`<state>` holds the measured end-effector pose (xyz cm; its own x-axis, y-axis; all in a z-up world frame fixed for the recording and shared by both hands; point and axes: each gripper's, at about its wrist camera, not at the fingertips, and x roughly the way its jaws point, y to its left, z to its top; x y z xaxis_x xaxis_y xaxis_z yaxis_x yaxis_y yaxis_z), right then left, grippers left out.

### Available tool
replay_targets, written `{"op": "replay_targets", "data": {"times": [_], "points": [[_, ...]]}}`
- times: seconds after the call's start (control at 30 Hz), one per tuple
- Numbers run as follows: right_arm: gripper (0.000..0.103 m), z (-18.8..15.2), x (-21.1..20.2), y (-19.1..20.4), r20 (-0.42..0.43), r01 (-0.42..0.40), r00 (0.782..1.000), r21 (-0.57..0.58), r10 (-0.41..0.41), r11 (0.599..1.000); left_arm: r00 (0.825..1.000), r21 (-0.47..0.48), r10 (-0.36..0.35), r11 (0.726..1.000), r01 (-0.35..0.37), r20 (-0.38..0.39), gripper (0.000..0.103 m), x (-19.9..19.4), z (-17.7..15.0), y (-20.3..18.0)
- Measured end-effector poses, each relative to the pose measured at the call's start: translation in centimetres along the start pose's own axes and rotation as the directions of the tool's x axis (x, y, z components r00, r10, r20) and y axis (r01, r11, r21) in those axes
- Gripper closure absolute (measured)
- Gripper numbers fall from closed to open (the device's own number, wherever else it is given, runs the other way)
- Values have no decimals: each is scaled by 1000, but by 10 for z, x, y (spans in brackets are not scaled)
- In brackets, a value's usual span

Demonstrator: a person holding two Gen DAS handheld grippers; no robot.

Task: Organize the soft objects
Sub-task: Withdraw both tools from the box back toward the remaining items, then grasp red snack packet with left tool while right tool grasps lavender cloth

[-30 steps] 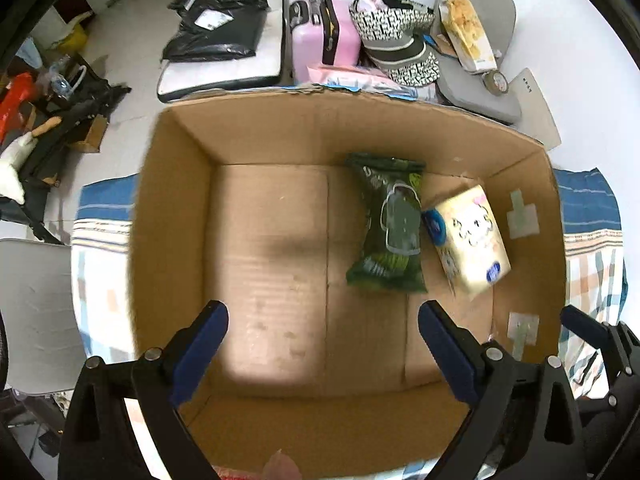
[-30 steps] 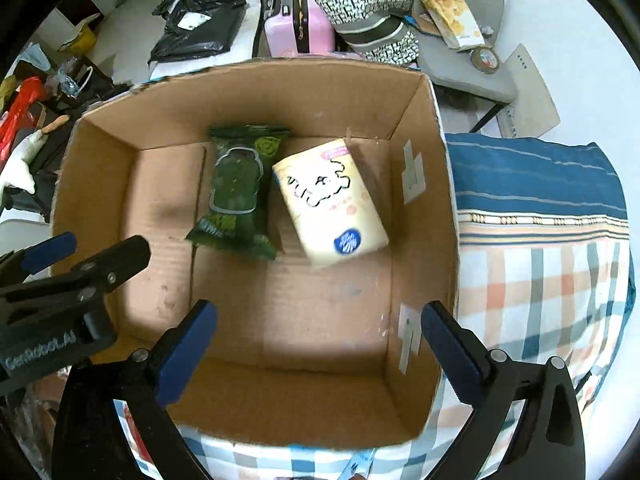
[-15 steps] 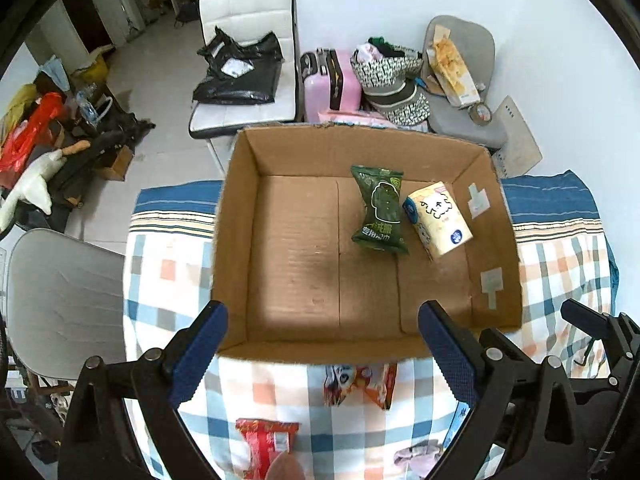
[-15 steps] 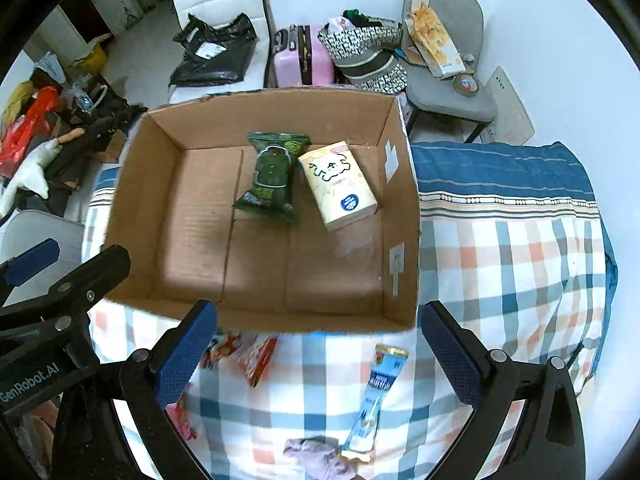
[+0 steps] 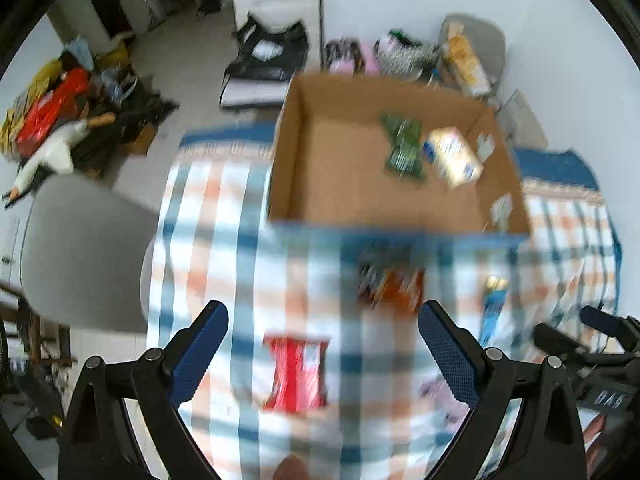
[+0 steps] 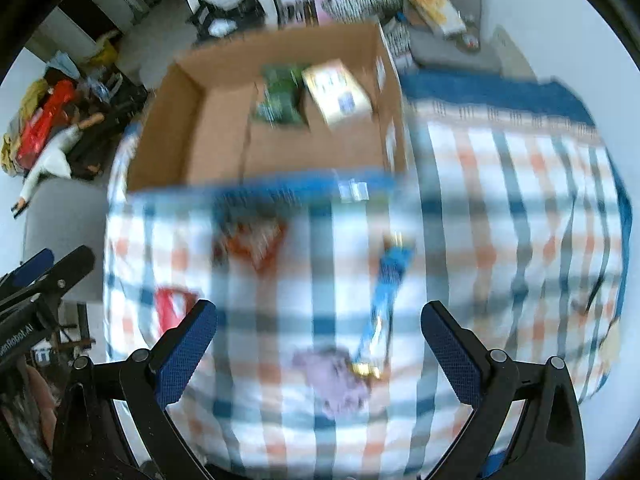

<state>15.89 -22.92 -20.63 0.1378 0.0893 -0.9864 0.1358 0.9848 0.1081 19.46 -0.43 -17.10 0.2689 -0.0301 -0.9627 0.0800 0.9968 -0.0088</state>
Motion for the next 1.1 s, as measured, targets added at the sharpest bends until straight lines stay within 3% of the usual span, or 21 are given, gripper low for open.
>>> {"op": "replay_targets", "data": {"times": [0.13, 0.33, 0.4, 0.47, 0.5, 0.6, 0.67, 0.73, 0.8, 0.87, 0.9, 0.93, 1.1], "points": [[0, -43, 48, -9, -133, 6, 991, -52, -12, 999, 991, -25, 16, 1000, -19, -132, 6, 39, -46, 11], [0, -83, 131, 8, -286, 38, 953, -215, -100, 976, 963, -45, 37, 998, -51, -267, 6, 88, -87, 17], [10, -90, 154, 13, -318, 65, 936, -258, -149, 964, 956, -42, 49, 997, -64, -290, 6, 99, -93, 17], [54, -96, 172, 18, -349, 93, 916, -295, -198, 951, 953, -38, 58, 997, -72, -297, 6, 107, -94, 18], [55, -98, 179, 17, -374, 90, 906, -284, -196, 955, 950, -35, 69, 996, -83, -305, 6, 113, -94, 18], [58, -96, 177, 12, -386, 61, 914, -180, -128, 982, 938, -33, 68, 996, -84, -339, 6, 131, -94, 19], [58, -89, 166, 5, -382, -29, 924, -57, 6, 998, 933, -34, 70, 996, -88, -354, 6, 142, -93, 21], [58, -82, 160, -1, -368, -92, 925, 30, 97, 995, 927, -44, 69, 995, -91, -369, 6, 154, -93, 24], [50, -76, 162, -9, -356, -145, 918, 112, 176, 983, 921, -57, 52, 995, -80, -385, 6, 167, -93, 27], [45, -75, 167, -13, -380, -127, 910, 132, 168, 983, 919, -62, 43, 995, -73, -391, 13, 175, -94, 28], [45, -75, 167, -15, -383, -131, 907, 136, 174, 982, 916, -67, 31, 996, -63, -399, 31, 179, -96, 29], [44, -76, 167, -15, -387, -130, 906, 136, 174, 982, 912, -69, 22, 996, -55, -409, 43, 182, -97, 30], [44, -81, 172, -3, -404, -113, 904, 93, 141, 989, 920, -69, 15, 997, -46, -391, 56, 177, -105, 29]]}}
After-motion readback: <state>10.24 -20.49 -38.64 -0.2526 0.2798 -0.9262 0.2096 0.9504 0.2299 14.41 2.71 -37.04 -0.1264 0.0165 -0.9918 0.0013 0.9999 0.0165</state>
